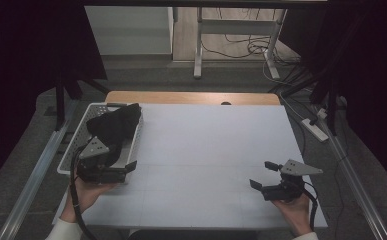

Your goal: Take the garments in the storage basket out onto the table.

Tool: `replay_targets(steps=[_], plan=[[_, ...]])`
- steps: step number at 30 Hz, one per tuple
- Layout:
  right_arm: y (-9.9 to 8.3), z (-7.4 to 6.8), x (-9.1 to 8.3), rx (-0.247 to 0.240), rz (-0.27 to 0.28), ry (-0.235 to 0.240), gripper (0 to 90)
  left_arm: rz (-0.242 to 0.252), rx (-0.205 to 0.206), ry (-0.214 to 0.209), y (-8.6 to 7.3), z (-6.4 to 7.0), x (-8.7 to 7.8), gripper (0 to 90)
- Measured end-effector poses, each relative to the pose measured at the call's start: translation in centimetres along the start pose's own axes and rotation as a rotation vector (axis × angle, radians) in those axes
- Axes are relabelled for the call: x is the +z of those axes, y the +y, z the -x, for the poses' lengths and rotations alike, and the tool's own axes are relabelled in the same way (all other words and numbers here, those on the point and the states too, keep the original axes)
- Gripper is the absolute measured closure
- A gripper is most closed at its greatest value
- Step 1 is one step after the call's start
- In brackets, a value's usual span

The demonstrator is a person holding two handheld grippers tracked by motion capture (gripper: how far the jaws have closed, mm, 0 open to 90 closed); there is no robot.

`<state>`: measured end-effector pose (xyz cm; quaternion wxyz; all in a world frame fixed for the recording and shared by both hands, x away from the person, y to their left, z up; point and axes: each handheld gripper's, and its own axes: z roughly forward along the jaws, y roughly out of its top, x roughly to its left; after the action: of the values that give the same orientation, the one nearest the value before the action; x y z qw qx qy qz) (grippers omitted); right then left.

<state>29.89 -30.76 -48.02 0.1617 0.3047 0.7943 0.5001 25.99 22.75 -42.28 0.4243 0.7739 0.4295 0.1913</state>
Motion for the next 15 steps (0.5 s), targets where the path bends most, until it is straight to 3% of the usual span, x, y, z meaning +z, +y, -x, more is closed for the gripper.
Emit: replay_targets(steps=[15], plan=[[-0.3, 0.6, 0.4, 0.003, -0.006, -0.014, 8.7, 0.016, 0.021, 0.001, 2.0, -1.3, 0.7, 8.3]])
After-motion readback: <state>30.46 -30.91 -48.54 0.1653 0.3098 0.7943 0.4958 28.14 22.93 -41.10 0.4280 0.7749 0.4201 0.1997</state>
